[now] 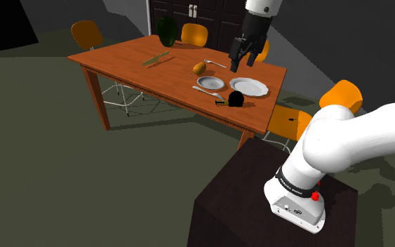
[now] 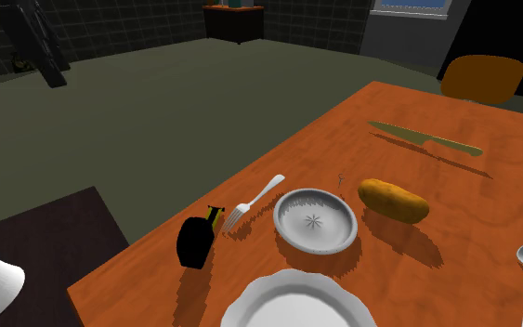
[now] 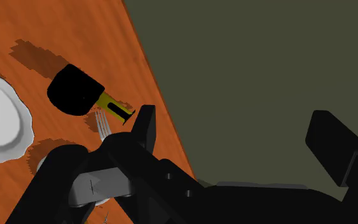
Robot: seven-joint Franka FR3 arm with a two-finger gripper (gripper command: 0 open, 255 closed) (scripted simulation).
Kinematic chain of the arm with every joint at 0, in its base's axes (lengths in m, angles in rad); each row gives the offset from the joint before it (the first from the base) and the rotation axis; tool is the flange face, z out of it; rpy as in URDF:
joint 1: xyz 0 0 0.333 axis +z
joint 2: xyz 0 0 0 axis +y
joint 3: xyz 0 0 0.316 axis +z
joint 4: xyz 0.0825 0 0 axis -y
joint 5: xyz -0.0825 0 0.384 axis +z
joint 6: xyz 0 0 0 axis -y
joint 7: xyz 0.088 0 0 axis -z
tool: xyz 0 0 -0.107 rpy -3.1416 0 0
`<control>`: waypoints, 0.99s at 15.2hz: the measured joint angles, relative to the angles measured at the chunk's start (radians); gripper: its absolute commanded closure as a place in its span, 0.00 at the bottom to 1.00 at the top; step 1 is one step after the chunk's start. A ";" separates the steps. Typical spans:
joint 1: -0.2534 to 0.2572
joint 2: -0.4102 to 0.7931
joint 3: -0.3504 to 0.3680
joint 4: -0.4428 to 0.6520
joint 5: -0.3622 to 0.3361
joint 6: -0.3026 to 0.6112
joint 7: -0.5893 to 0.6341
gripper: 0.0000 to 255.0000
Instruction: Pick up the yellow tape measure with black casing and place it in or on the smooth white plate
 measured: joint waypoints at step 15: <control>0.044 0.185 -0.371 -0.114 -0.180 0.322 -0.588 0.00</control>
